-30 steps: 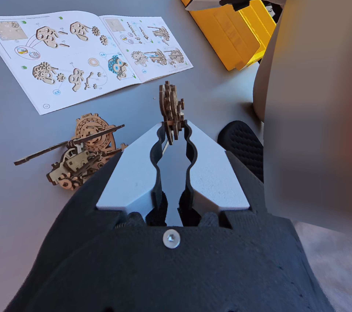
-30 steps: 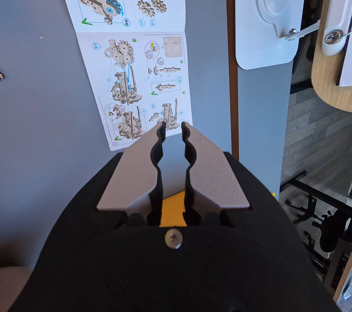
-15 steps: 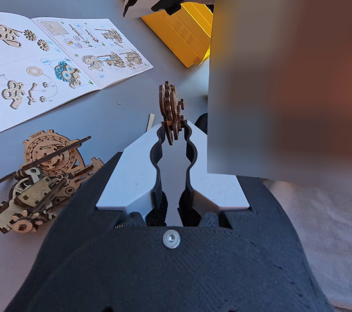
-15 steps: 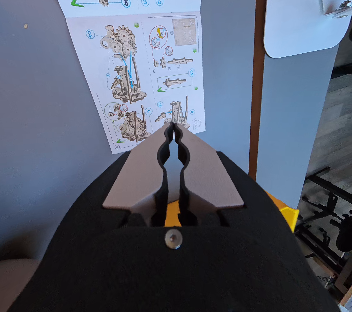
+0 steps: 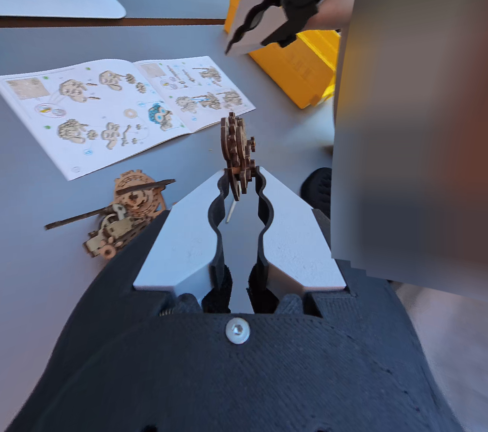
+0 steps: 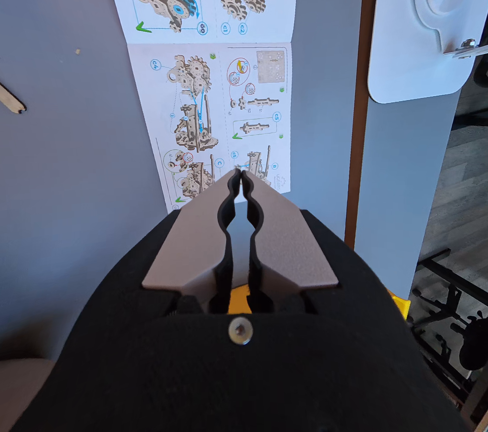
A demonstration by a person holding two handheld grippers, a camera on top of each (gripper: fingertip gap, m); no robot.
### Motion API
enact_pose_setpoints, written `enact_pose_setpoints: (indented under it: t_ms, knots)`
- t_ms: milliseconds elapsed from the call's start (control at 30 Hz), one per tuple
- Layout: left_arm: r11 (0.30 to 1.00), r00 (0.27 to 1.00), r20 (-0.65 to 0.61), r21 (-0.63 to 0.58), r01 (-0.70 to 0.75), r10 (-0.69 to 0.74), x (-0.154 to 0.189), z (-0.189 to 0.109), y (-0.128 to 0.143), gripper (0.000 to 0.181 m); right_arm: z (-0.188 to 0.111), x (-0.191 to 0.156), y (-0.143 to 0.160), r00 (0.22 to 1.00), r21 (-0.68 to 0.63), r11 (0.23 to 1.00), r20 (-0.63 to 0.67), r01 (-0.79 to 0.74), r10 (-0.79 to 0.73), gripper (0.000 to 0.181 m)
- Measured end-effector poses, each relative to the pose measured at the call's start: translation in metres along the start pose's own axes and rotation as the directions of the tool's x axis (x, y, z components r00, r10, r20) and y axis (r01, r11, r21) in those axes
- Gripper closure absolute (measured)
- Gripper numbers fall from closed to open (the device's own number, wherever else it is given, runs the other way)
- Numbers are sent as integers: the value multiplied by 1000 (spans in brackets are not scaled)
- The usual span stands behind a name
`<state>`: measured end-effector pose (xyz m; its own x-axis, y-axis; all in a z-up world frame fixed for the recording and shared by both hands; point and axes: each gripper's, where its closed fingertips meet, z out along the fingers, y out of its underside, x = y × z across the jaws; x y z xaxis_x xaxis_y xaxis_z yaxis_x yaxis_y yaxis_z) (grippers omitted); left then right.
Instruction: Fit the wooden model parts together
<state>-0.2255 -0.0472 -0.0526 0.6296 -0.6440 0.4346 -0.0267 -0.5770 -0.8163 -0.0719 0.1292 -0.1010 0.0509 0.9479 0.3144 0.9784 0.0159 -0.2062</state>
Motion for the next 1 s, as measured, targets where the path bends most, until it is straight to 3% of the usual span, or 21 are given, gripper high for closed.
enact_pose_setpoints:
  t_ms: [33, 167, 467, 1000]
  knots:
    - [1000, 999, 42, -7, -5, 6, -6, -2, 1, 163, -2, -3, -2, 1000, 7, 1000, 4, 13, -13, 181]
    - [999, 984, 173, -13, 32, -29, -27, -19, 6, 163, -11, -9, -15, 999, 66, 997, 8, 38, -38, 181]
    - [978, 960, 195, 90, 186, -200, -46, -46, 7, 163, -11, -15, -20, 998, 69, 996, 6, 64, -65, 181]
    - [970, 944, 239, 139, 199, -228, -58, -53, 4, 164, 3, -18, -19, 997, 30, 997, 30, 75, -76, 181]
